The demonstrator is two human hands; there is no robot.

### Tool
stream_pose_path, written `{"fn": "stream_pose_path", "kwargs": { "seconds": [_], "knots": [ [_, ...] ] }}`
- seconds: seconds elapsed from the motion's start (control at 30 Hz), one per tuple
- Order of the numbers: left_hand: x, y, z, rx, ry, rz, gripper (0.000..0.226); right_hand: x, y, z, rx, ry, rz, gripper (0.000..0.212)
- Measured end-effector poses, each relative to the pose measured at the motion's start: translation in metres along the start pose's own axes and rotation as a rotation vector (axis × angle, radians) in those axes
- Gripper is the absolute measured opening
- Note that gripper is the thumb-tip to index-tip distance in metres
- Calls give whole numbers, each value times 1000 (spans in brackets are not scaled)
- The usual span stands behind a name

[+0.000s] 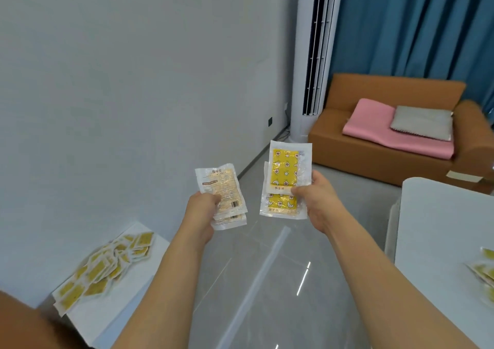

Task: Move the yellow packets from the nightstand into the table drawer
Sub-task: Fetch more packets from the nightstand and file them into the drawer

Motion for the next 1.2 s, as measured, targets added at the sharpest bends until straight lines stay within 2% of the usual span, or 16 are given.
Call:
{"fn": "stream_pose_path", "kwargs": {
  "seconds": [0.3,0.53,0.7,0.87,0.97,1.2],
  "knots": [
    [-113,-51,-98,-74,-17,-36,28,174,-4,-66,-7,19,26,55],
    [-173,-90,-149,-47,-63,38,25,250,-3,-100,-50,22,131,59],
    [-217,-111,-193,-32,-44,-31,24,314,-10,-130,-66,-20,210,58],
    [-276,-150,-253,-18,-89,-126,29,411,-11,-164,-67,-57,302,61],
    [-316,-178,-291,-8,-94,-177,27,474,-14,-184,-78,-113,337,54],
    [-394,-218,-350,39,-125,-163,26,563,-18,-209,-129,-155,342,54]
  ]
}}
Point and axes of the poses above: each hand's wrist, its own z-axis towards the middle knuckle, its own x-axis out of the back of the hand, y = z × x, the point moved 4 cm from there along z, towards the middle knuckle, and after that the axes turned 4 degrees about -z, right-handed, at the moved point
